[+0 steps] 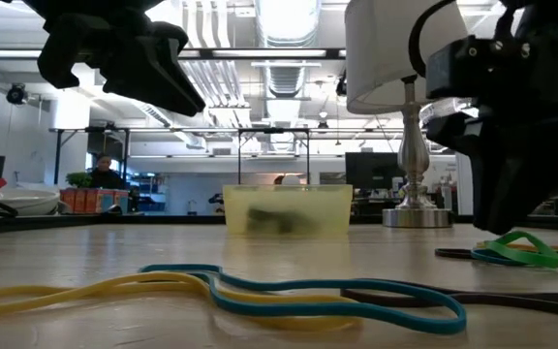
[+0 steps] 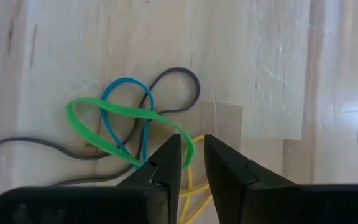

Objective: Pick and place rubber bands into bin
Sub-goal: Put the green rubber band into the yellow bin

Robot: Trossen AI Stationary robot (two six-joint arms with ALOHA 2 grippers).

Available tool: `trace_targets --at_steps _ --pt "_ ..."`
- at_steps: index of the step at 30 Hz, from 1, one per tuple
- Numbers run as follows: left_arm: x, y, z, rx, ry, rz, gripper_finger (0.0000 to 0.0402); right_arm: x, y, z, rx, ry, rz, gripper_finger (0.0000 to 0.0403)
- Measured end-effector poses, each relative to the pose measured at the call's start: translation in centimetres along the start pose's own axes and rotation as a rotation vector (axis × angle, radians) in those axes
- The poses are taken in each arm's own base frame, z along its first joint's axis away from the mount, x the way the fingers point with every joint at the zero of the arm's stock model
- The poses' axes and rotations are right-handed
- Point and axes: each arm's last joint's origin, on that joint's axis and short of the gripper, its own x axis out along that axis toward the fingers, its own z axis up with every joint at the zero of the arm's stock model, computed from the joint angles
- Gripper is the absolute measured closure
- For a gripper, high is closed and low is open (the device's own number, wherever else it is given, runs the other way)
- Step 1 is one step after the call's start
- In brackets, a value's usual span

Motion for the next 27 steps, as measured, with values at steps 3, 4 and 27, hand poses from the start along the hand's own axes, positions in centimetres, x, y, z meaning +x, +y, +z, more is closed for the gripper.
trace_targets --at_steps 3,4,27 --pt "0.0 0.0 0.0 0.0 0.0 0.0 0.0317 0.5 0.0 -0.5 0.005 -0.014 0.02 0.0341" --pt "0.0 0.0 0.0 0.0 0.0 0.0 0.0317 0.7 0.0 -0.6 0.005 -0.011 0.034 0.0342" --pt "0.0 0.0 0.0 0.002 0.0 0.0 0.0317 0.1 0.4 0.1 -0.096 -0.048 0.012 0.0394"
